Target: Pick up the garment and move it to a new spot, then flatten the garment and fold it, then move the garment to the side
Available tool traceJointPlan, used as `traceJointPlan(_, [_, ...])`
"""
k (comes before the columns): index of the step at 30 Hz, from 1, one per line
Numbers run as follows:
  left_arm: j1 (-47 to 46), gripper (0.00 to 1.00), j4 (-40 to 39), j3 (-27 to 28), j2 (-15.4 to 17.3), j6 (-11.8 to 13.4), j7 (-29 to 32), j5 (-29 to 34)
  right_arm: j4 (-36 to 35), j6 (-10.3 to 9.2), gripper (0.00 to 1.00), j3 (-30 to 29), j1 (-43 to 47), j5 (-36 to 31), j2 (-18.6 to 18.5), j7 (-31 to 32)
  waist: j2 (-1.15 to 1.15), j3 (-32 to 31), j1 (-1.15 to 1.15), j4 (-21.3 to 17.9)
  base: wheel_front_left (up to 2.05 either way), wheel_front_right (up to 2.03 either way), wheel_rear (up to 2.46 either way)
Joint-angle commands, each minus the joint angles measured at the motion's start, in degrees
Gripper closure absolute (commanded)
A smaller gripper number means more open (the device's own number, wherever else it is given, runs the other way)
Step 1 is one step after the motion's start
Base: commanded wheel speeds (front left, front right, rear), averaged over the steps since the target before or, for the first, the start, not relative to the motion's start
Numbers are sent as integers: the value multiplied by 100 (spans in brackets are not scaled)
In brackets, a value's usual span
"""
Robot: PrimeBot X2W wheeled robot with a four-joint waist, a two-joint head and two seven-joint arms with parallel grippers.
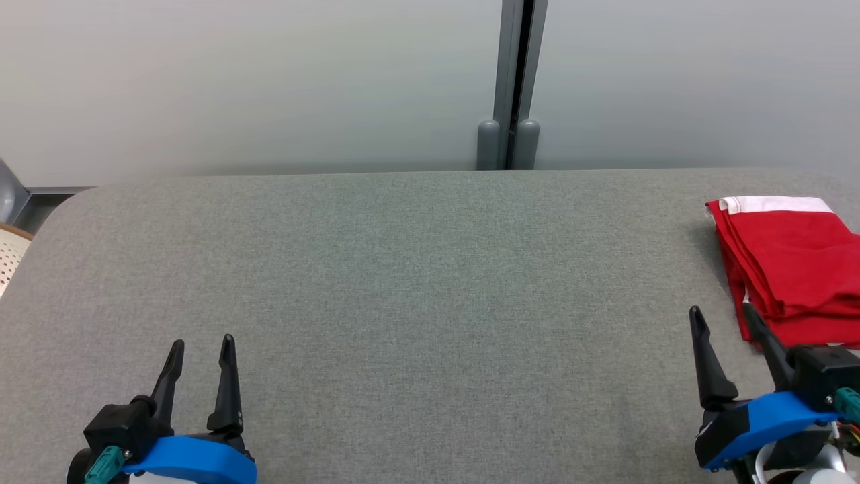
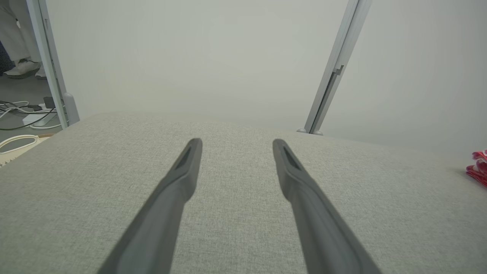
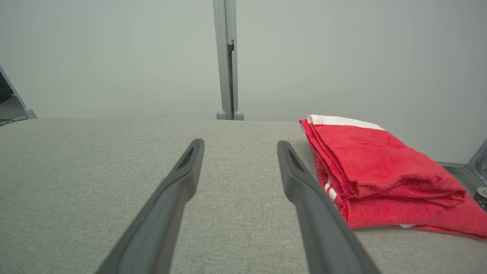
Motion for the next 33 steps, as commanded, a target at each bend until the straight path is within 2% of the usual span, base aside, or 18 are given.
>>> traceJointPlan(1, [36, 0, 26, 35, 17, 6, -23, -11, -52, 1, 0, 31, 123, -44, 36, 12, 0, -8, 1, -15, 0, 0, 0])
traceJointPlan(33, [33, 0, 17, 138, -33, -51, -23, 52, -18, 1, 0, 112, 361, -56, 102, 56, 0, 10, 1, -99, 0, 0, 0])
